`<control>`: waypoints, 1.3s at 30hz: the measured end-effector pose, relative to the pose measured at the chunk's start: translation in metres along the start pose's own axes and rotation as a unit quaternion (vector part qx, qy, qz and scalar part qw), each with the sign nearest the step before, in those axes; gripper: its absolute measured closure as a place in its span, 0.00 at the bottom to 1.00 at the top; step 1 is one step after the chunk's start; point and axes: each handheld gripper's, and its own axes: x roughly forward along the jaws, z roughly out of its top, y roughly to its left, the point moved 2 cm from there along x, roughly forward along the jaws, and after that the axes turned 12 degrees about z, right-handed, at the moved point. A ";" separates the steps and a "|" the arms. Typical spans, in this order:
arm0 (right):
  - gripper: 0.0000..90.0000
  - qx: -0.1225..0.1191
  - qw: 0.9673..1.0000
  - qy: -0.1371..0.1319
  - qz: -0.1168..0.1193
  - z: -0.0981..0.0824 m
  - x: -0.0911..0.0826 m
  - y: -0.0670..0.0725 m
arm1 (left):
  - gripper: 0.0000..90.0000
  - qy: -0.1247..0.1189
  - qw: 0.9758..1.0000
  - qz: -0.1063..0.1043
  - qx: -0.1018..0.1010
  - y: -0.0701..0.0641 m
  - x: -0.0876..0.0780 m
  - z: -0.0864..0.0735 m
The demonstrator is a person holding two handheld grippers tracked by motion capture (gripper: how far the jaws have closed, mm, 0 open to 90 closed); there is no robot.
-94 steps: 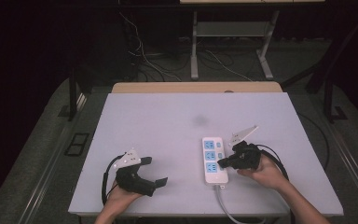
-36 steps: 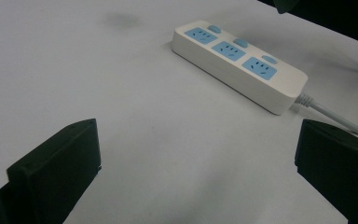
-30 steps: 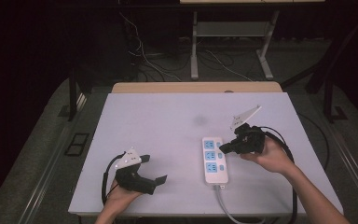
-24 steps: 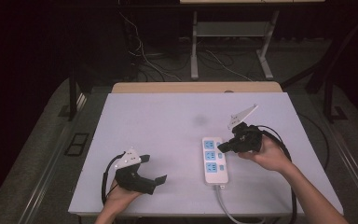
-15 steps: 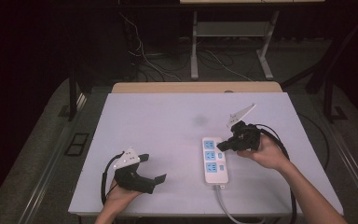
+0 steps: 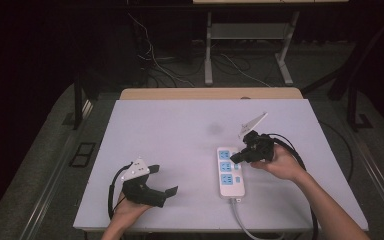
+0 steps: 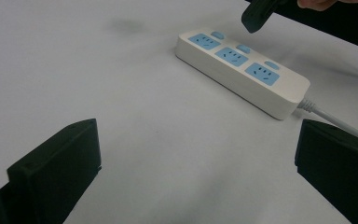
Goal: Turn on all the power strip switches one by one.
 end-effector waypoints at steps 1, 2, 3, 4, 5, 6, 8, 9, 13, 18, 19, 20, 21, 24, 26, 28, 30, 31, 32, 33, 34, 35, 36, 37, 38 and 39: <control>1.00 0.001 1.000 0.002 0.001 0.000 0.001 0.000 | 0.00 0.000 1.000 0.000 0.000 0.000 0.000 0.000; 1.00 0.002 1.000 0.004 0.000 0.000 0.002 -0.001 | 0.00 0.000 1.000 0.000 0.000 0.000 0.000 0.000; 1.00 0.003 1.000 0.007 0.000 -0.001 0.003 -0.002 | 0.00 0.000 1.000 -0.001 -0.001 0.000 0.000 0.000; 1.00 0.003 1.000 0.009 -0.001 -0.001 0.004 -0.002 | 0.00 0.000 1.000 -0.001 0.000 0.000 0.000 0.000; 1.00 0.006 1.000 0.011 -0.001 -0.001 0.004 -0.003 | 0.00 0.000 1.000 -0.001 -0.001 0.000 0.000 0.000; 1.00 0.005 1.000 0.012 -0.001 -0.001 0.005 -0.003 | 0.00 0.000 1.000 -0.001 0.000 0.000 0.000 0.000; 1.00 0.007 1.000 0.014 -0.001 -0.002 0.005 -0.005 | 0.00 0.001 1.000 -0.001 -0.001 0.000 0.000 0.000; 1.00 0.006 1.000 0.016 0.000 -0.002 0.006 -0.005 | 0.00 0.001 1.000 -0.002 -0.001 0.000 0.000 0.000; 1.00 0.009 1.000 0.022 0.000 -0.004 0.008 -0.007 | 0.00 0.002 1.000 -0.002 0.000 0.000 0.000 0.000; 1.00 0.012 1.000 0.026 0.001 -0.005 0.011 -0.009 | 0.00 0.002 1.000 -0.002 0.000 0.000 0.000 0.000; 1.00 0.012 1.000 0.028 0.001 -0.006 0.011 -0.010 | 0.00 0.002 1.000 -0.003 -0.001 0.000 0.000 0.000; 1.00 0.014 1.000 0.028 0.002 -0.006 0.012 -0.010 | 0.00 0.002 1.000 -0.002 -0.001 0.000 0.000 0.000; 1.00 0.012 0.999 0.030 0.000 -0.007 0.012 -0.010 | 0.00 0.002 1.000 -0.002 -0.001 0.000 0.000 0.000; 1.00 0.011 1.000 0.027 0.002 -0.009 0.013 -0.010 | 0.00 0.003 1.000 -0.002 0.000 0.000 0.001 -0.001; 1.00 0.013 1.000 0.024 0.001 -0.010 0.012 -0.011 | 0.00 0.003 1.000 -0.002 0.000 0.000 0.001 -0.001; 1.00 0.013 1.000 0.023 0.000 -0.010 0.012 -0.010 | 0.00 0.004 1.000 -0.004 0.001 0.000 0.001 -0.001; 1.00 0.012 1.000 0.023 -0.001 -0.010 0.013 -0.010 | 0.00 0.005 1.000 -0.004 0.000 -0.001 0.001 -0.001; 1.00 0.011 1.000 0.022 -0.002 -0.011 0.013 -0.010 | 0.00 0.006 1.000 -0.005 0.000 -0.001 0.001 -0.001; 1.00 0.009 1.000 0.023 -0.003 -0.011 0.013 -0.010 | 0.00 0.006 1.000 -0.005 0.000 -0.001 0.002 -0.001; 1.00 0.007 1.000 0.021 -0.003 -0.011 0.013 -0.010 | 0.00 0.008 1.000 -0.006 0.002 -0.001 0.002 -0.001; 1.00 0.008 1.000 0.019 -0.004 -0.012 0.013 -0.010 | 0.00 0.008 1.000 -0.006 0.003 -0.001 0.002 -0.001; 1.00 0.008 1.000 0.017 -0.004 -0.012 0.013 -0.010 | 0.00 0.009 1.000 -0.007 0.004 -0.001 0.002 -0.001; 1.00 0.006 1.000 0.015 -0.003 -0.013 0.013 -0.010 | 0.00 0.010 1.000 -0.008 0.003 -0.002 0.002 -0.001; 1.00 0.007 1.000 0.013 -0.003 -0.014 0.013 -0.010 | 0.00 0.010 1.000 -0.009 0.003 -0.002 0.002 -0.001; 1.00 0.005 1.000 0.011 -0.002 -0.014 0.013 -0.011 | 0.00 0.010 1.000 -0.010 0.003 -0.002 0.002 -0.001; 1.00 0.004 1.000 0.009 -0.003 -0.015 0.013 -0.011 | 0.00 0.009 1.000 -0.010 0.003 -0.002 0.002 -0.001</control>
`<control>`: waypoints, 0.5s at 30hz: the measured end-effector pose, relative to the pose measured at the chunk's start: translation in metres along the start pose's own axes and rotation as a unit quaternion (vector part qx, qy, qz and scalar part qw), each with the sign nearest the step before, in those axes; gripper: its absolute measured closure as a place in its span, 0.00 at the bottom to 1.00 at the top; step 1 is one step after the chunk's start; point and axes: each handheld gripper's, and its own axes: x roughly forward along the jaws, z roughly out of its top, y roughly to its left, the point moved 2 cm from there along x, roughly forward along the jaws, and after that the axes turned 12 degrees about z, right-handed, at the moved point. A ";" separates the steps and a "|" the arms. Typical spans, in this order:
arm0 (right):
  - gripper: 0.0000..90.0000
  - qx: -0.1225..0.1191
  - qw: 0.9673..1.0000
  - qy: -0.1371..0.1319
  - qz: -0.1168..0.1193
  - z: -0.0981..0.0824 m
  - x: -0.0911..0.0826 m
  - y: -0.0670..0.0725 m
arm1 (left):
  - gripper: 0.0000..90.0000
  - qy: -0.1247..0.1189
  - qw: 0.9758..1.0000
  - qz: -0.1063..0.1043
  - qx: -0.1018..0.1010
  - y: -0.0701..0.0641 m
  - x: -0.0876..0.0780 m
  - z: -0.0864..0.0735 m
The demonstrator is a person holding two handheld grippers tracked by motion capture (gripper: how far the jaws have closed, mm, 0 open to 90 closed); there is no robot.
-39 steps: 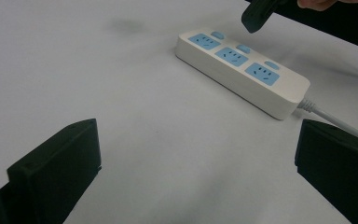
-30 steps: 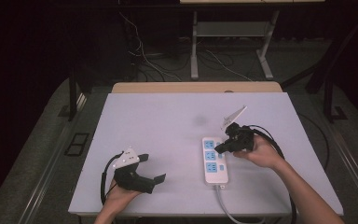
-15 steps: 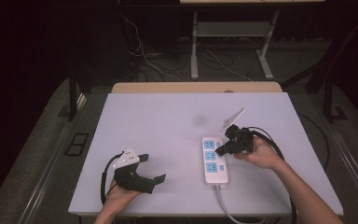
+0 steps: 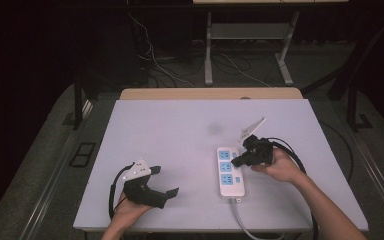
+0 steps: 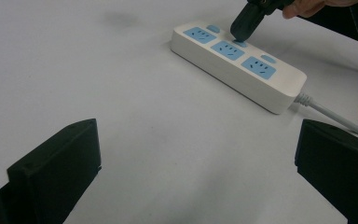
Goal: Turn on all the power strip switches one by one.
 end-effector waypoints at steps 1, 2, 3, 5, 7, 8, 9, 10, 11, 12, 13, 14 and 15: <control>1.00 -0.001 1.000 -0.001 0.000 0.000 0.000 0.000 | 0.00 0.000 1.000 -0.001 0.000 0.000 0.000 0.000; 1.00 -0.002 1.000 -0.002 0.000 -0.001 0.000 0.000 | 0.00 0.000 1.000 -0.002 0.001 0.000 0.000 0.000; 1.00 -0.001 1.000 -0.005 0.001 -0.001 0.000 0.000 | 0.00 0.000 1.000 -0.003 0.002 0.000 0.000 0.000; 1.00 -0.002 1.000 -0.007 0.001 -0.002 0.000 -0.001 | 0.00 -0.001 1.000 -0.004 0.004 -0.001 0.000 0.000; 1.00 -0.004 1.000 -0.008 0.000 -0.003 0.001 -0.001 | 0.00 -0.002 1.000 -0.005 0.005 -0.001 0.000 0.000; 1.00 -0.004 1.000 -0.010 0.000 -0.003 0.001 -0.001 | 0.00 -0.001 1.000 -0.004 0.006 -0.001 0.000 0.000; 1.00 -0.002 1.000 -0.012 0.000 -0.004 0.000 0.000 | 0.00 -0.001 1.000 -0.004 0.006 -0.001 0.000 0.000; 1.00 -0.001 1.000 -0.015 0.002 -0.004 0.000 -0.001 | 0.00 -0.001 1.000 -0.004 0.007 -0.001 0.000 0.000; 1.00 0.003 1.000 -0.019 0.004 -0.005 0.000 -0.002 | 0.00 -0.001 1.000 -0.004 0.007 -0.001 0.000 0.000; 1.00 0.004 1.000 -0.022 0.006 -0.006 0.000 -0.002 | 0.00 -0.001 1.000 -0.003 0.006 -0.001 0.000 0.000; 1.00 0.005 1.000 -0.025 0.006 -0.007 0.000 -0.002 | 0.00 -0.001 1.000 -0.003 0.006 -0.001 0.000 0.000; 1.00 0.005 1.000 -0.024 0.006 -0.007 0.000 -0.002 | 0.00 -0.001 1.000 -0.003 0.005 -0.001 0.000 0.000; 1.00 0.003 1.000 -0.024 0.005 -0.007 0.000 -0.002 | 0.00 -0.001 1.000 -0.003 0.004 -0.001 0.000 0.000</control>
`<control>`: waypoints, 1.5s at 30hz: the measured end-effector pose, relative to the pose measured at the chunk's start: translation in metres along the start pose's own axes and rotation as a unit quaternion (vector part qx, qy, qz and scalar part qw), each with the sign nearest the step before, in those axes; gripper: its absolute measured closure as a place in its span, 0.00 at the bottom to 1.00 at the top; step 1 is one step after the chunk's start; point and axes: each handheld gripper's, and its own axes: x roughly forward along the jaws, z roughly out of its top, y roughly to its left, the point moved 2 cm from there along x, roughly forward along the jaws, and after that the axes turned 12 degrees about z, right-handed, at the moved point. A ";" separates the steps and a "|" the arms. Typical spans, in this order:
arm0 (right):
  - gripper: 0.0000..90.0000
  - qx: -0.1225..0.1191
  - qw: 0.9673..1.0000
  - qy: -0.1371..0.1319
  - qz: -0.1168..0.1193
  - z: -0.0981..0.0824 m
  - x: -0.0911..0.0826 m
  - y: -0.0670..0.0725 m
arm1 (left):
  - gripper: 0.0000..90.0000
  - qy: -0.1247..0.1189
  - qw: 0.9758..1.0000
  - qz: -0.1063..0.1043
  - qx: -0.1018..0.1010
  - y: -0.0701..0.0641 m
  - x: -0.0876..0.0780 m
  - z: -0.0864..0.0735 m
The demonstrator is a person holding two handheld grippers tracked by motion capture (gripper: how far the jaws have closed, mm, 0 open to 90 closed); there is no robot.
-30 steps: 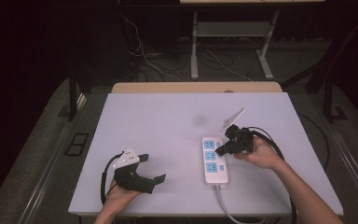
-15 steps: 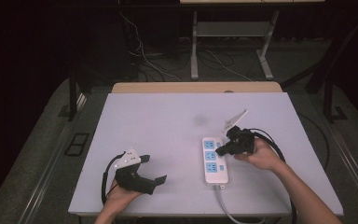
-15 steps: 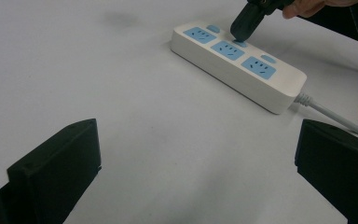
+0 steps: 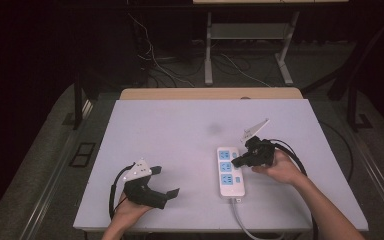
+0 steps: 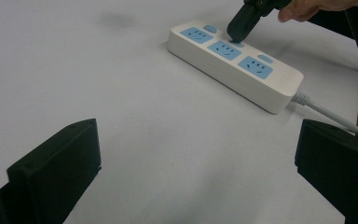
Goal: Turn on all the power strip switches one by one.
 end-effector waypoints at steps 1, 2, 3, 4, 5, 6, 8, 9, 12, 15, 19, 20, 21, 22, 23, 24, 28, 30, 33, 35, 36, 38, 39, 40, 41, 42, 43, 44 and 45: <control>1.00 0.000 1.000 0.000 0.000 0.000 0.000 0.000 | 0.00 0.000 1.000 0.001 0.000 0.000 0.000 0.000; 1.00 0.000 1.000 0.001 0.000 0.000 0.000 0.000 | 0.00 0.000 1.000 0.000 0.000 0.000 0.000 0.000; 1.00 -0.001 1.000 0.001 0.000 0.000 0.000 0.000 | 0.00 0.000 1.000 0.000 0.000 0.000 0.000 0.000; 1.00 -0.001 1.000 0.000 0.000 0.000 0.001 0.000 | 0.00 0.000 1.000 0.001 0.001 0.000 0.000 0.000; 1.00 0.001 1.000 -0.002 0.000 -0.001 0.001 0.000 | 0.00 0.000 1.000 0.000 0.001 0.000 0.000 0.000; 1.00 0.002 1.000 -0.003 -0.001 -0.001 0.001 0.000 | 0.00 0.000 1.000 0.000 0.000 0.000 0.000 0.000; 1.00 0.002 1.000 -0.005 -0.003 -0.002 0.001 0.001 | 0.00 0.001 1.000 -0.001 0.000 -0.001 0.001 0.000; 1.00 0.001 1.000 -0.001 -0.005 -0.001 0.001 0.001 | 0.00 0.002 1.000 -0.001 0.001 -0.001 0.001 0.000; 1.00 0.002 1.000 -0.002 -0.005 -0.001 0.001 0.001 | 0.00 0.000 1.000 -0.001 0.001 -0.001 0.000 0.000; 1.00 -0.001 1.000 0.001 -0.008 -0.001 0.002 0.001 | 0.00 0.002 1.000 0.000 -0.001 -0.001 0.001 0.000; 1.00 -0.004 1.000 0.000 -0.010 -0.002 0.002 0.002 | 0.00 0.000 1.000 0.001 0.001 0.000 0.000 0.000; 1.00 -0.004 1.000 0.001 -0.010 -0.001 0.002 0.002 | 0.00 0.001 1.000 0.001 0.000 0.001 0.000 0.000; 1.00 -0.003 1.000 0.002 -0.011 -0.001 0.002 0.002 | 0.00 0.001 1.000 0.002 -0.001 0.001 0.000 0.000; 1.00 -0.002 1.000 0.002 -0.012 -0.001 0.002 0.002 | 0.00 0.001 1.000 0.001 -0.002 0.001 0.000 0.000; 1.00 0.000 1.000 0.002 -0.013 0.000 0.002 0.003 | 0.00 0.001 1.000 0.001 -0.002 0.001 0.000 0.000; 1.00 0.001 1.000 0.003 -0.014 0.000 0.002 0.004 | 0.00 0.001 1.000 0.002 -0.002 0.001 0.000 0.000; 1.00 0.009 1.000 0.000 -0.015 0.001 0.001 0.003 | 0.00 0.002 1.000 0.002 -0.002 0.002 0.001 0.000; 1.00 0.011 1.000 0.002 -0.019 0.002 0.001 0.004 | 0.00 0.001 1.000 0.001 -0.002 0.002 0.001 0.000; 1.00 0.014 1.000 0.005 -0.019 0.003 0.001 0.004 | 0.00 0.001 1.000 0.001 -0.003 0.002 0.000 0.000; 1.00 0.013 1.000 0.008 -0.019 0.002 0.001 0.004 | 0.00 0.001 1.000 0.001 -0.003 0.002 0.000 0.000; 1.00 0.015 1.000 0.008 -0.020 0.002 0.000 0.005 | 0.00 0.000 1.000 0.001 -0.003 0.002 0.000 0.000; 1.00 0.017 1.000 0.008 -0.019 0.002 -0.001 0.006 | 0.00 0.000 1.000 0.001 -0.003 0.002 0.000 0.000; 1.00 0.017 1.000 0.004 -0.017 0.002 -0.003 0.006 | 0.00 0.001 1.000 0.001 -0.003 0.002 0.000 0.000; 1.00 0.018 1.000 0.001 -0.016 0.002 -0.004 0.006 | 0.00 0.001 1.000 0.000 -0.003 0.002 0.000 0.000; 1.00 0.020 1.000 -0.002 -0.015 0.002 -0.006 0.006 | 0.00 0.001 1.000 0.001 -0.003 0.002 0.000 0.000; 1.00 0.020 1.000 -0.004 -0.013 0.002 -0.007 0.007 | 0.00 0.001 1.000 0.001 -0.003 0.002 0.000 0.000; 1.00 0.019 1.000 -0.005 -0.012 0.002 -0.009 0.006 | 0.00 0.001 1.000 0.001 -0.003 0.002 0.000 0.000; 1.00 0.022 1.000 -0.007 -0.013 0.002 -0.010 0.007 | 0.00 0.001 1.000 0.001 -0.003 0.002 0.000 0.000; 1.00 0.020 1.000 -0.008 -0.013 0.003 -0.012 0.007 | 0.00 0.000 1.000 0.001 -0.003 0.002 0.000 0.000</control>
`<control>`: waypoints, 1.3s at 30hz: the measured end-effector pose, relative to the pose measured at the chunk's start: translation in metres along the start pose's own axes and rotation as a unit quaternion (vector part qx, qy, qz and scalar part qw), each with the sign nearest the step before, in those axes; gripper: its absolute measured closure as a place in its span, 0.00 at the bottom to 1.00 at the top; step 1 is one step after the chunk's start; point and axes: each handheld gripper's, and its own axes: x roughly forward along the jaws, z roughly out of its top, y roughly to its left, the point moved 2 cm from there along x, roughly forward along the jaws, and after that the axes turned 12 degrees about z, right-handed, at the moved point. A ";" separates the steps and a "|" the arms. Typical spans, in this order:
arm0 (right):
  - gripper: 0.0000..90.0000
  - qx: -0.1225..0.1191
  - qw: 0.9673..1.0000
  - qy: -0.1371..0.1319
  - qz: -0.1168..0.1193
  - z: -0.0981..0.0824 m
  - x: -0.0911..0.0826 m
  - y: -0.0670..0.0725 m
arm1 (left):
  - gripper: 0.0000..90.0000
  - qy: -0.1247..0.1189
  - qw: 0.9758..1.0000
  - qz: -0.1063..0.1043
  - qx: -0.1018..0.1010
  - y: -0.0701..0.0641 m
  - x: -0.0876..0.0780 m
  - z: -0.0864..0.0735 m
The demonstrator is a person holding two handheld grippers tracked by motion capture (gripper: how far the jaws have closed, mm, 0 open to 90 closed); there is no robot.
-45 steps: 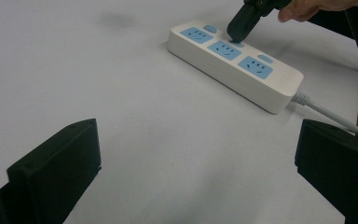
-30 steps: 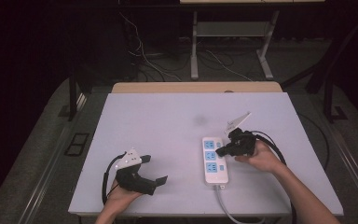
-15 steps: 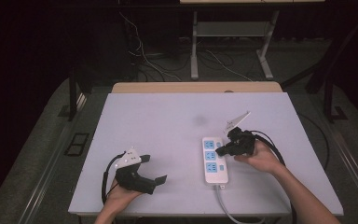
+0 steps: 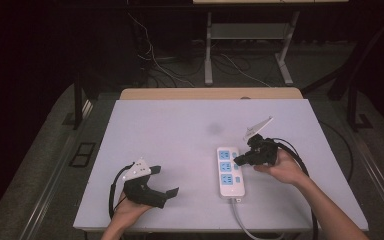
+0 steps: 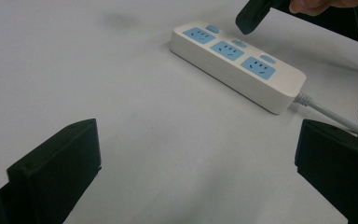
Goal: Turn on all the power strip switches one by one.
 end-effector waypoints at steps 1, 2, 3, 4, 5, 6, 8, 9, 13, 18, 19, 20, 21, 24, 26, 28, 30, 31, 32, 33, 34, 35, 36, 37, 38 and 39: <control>1.00 0.001 1.000 -0.001 -0.001 0.000 -0.002 0.000 | 0.00 0.000 1.000 0.000 0.000 0.000 0.000 0.000; 1.00 0.001 1.000 -0.003 -0.001 0.001 -0.003 0.000 | 0.00 0.000 1.000 0.000 0.000 0.000 0.000 0.000; 1.00 0.001 1.000 -0.005 -0.002 0.002 -0.005 0.001 | 0.00 0.000 1.000 0.000 0.000 0.000 0.000 0.000; 1.00 0.000 1.000 -0.006 -0.003 0.003 -0.007 0.001 | 0.00 0.000 1.000 0.000 0.000 0.000 0.000 0.000; 1.00 0.001 1.000 -0.007 -0.004 0.004 -0.009 0.001 | 0.00 0.001 1.000 0.000 0.000 0.000 0.000 0.000; 1.00 -0.001 1.000 -0.008 -0.005 0.005 -0.010 0.001 | 0.00 0.001 1.000 0.000 0.000 0.000 0.000 0.000; 1.00 0.001 1.000 -0.009 -0.007 0.008 -0.013 0.001 | 0.00 0.000 1.000 0.000 0.000 0.000 0.000 0.000; 1.00 -0.005 1.000 -0.009 -0.008 0.009 -0.014 0.000 | 0.00 0.000 1.000 0.000 0.000 0.000 0.000 0.000; 1.00 -0.003 1.000 -0.010 -0.011 0.014 -0.017 -0.002 | 0.00 0.000 1.000 0.000 0.000 0.000 0.000 0.000; 1.00 -0.009 1.000 -0.008 -0.012 0.020 -0.016 -0.005 | 0.00 0.000 1.000 -0.001 0.000 0.000 0.000 0.000; 1.00 -0.007 1.000 -0.008 -0.011 0.021 -0.015 -0.006 | 0.00 0.000 1.000 -0.001 0.000 0.000 0.000 0.000; 1.00 -0.008 1.000 -0.008 -0.011 0.021 -0.014 -0.006 | 0.00 0.001 1.000 0.000 0.000 0.001 0.000 0.000; 1.00 -0.007 1.000 -0.007 -0.010 0.021 -0.013 -0.007 | 0.00 0.000 1.000 0.000 0.001 0.001 0.000 0.000; 1.00 -0.003 1.000 -0.004 -0.008 0.021 -0.010 -0.011 | 0.00 0.000 1.000 0.000 0.001 0.001 0.000 0.000; 1.00 -0.003 1.000 -0.003 -0.006 0.020 -0.008 -0.013 | 0.00 0.001 1.000 -0.001 0.001 0.001 0.000 0.000; 1.00 -0.001 1.000 -0.005 -0.004 0.020 -0.007 -0.016 | 0.00 0.000 1.000 -0.001 0.001 0.001 0.000 0.000; 1.00 0.001 1.000 -0.005 -0.005 0.020 -0.006 -0.019 | 0.00 0.000 1.000 -0.001 0.000 0.000 0.000 0.000; 1.00 0.001 1.000 -0.006 -0.004 0.021 -0.006 -0.020 | 0.00 0.000 1.000 -0.002 0.000 0.001 0.000 0.000; 1.00 0.006 1.000 -0.007 -0.004 0.021 -0.005 -0.021 | 0.00 0.000 1.000 -0.001 0.001 0.001 0.000 0.000; 1.00 0.003 1.000 -0.008 -0.004 0.021 -0.005 -0.023 | 0.00 0.000 1.000 -0.001 0.001 0.001 0.000 0.000; 1.00 0.003 1.000 -0.009 -0.003 0.021 -0.005 -0.024 | 0.00 0.000 1.000 -0.001 0.001 0.001 0.000 0.000; 1.00 0.004 1.000 -0.010 -0.001 0.021 -0.004 -0.024 | 0.00 0.000 1.000 -0.001 0.001 0.001 0.000 0.000; 1.00 0.005 1.000 -0.011 -0.001 0.021 -0.004 -0.025 | 0.00 0.000 1.000 -0.001 0.000 0.001 0.000 0.000; 1.00 0.007 1.000 -0.011 0.000 0.021 -0.003 -0.026 | 0.00 0.000 1.000 -0.001 0.000 0.001 0.000 0.000; 1.00 0.007 1.000 -0.011 0.000 0.020 -0.002 -0.028 | 0.00 0.000 1.000 -0.001 0.000 0.000 0.000 0.000; 1.00 0.008 1.000 -0.012 0.001 0.020 -0.002 -0.029 | 0.00 0.000 1.000 -0.002 0.000 0.000 0.000 0.000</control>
